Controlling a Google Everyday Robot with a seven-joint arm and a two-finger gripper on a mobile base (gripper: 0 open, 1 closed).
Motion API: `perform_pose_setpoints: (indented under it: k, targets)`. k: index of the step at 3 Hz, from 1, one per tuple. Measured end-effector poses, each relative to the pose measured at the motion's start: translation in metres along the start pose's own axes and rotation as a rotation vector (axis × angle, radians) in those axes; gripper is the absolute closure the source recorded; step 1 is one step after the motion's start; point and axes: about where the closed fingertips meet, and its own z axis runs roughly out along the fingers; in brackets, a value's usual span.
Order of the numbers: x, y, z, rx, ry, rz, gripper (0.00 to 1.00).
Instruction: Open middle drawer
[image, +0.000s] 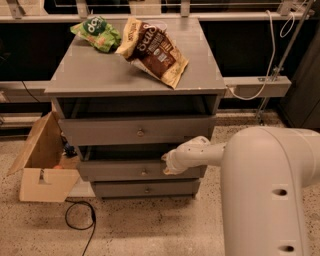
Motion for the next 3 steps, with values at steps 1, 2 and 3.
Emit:
perform_pose_setpoints:
  k: [1,2,3]
  targets:
    - [0.0,0.0086,-0.0157,0.005,-0.025,0.017,0.89]
    - [-0.0015,0.0068,-0.0201,0.005,-0.025,0.018,1.0]
    - [-0.0015,0.0068,-0.0201,0.005,-0.025,0.018,0.82]
